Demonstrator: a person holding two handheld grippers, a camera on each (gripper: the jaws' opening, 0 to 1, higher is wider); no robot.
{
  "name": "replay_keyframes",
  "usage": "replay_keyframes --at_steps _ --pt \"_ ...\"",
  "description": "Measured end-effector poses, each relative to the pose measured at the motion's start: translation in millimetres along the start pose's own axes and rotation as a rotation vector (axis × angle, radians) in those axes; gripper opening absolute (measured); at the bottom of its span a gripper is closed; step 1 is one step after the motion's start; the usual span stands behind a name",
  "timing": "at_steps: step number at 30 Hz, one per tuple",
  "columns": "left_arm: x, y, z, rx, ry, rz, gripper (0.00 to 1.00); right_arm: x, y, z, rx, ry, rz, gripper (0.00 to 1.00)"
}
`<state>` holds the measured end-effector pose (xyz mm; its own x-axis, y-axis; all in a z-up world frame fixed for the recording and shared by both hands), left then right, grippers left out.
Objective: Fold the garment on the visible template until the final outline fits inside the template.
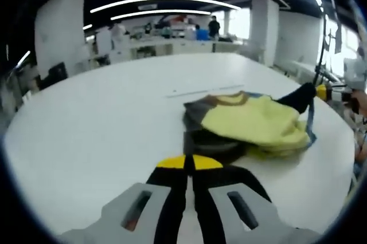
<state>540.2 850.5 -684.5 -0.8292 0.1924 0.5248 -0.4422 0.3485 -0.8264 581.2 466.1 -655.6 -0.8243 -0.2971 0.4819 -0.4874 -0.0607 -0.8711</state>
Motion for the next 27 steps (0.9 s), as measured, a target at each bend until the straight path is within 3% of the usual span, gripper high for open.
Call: replay_keyframes --at_steps 19,27 --pt "-16.8 26.6 -46.6 0.021 -0.064 -0.105 0.0 -19.8 -1.5 46.8 -0.034 0.105 -0.056 0.0" --pt "-19.2 34.7 -60.1 0.04 -0.087 -0.133 0.0 -28.0 2.0 80.0 -0.076 0.181 -0.078 0.0"
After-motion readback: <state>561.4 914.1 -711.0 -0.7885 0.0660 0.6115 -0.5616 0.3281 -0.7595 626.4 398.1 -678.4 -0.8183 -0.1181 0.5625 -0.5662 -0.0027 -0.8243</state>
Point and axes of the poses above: the point that each gripper's makers call its tool centre point, and the gripper's own axes: x roughly backward along the fingers, z roughly to its right, y roughly out of its underside, the point moved 4 cm from there along x, roughly backward along the fingers, and after that the axes turned 14 degrees about -x, right-handed, at the moved point
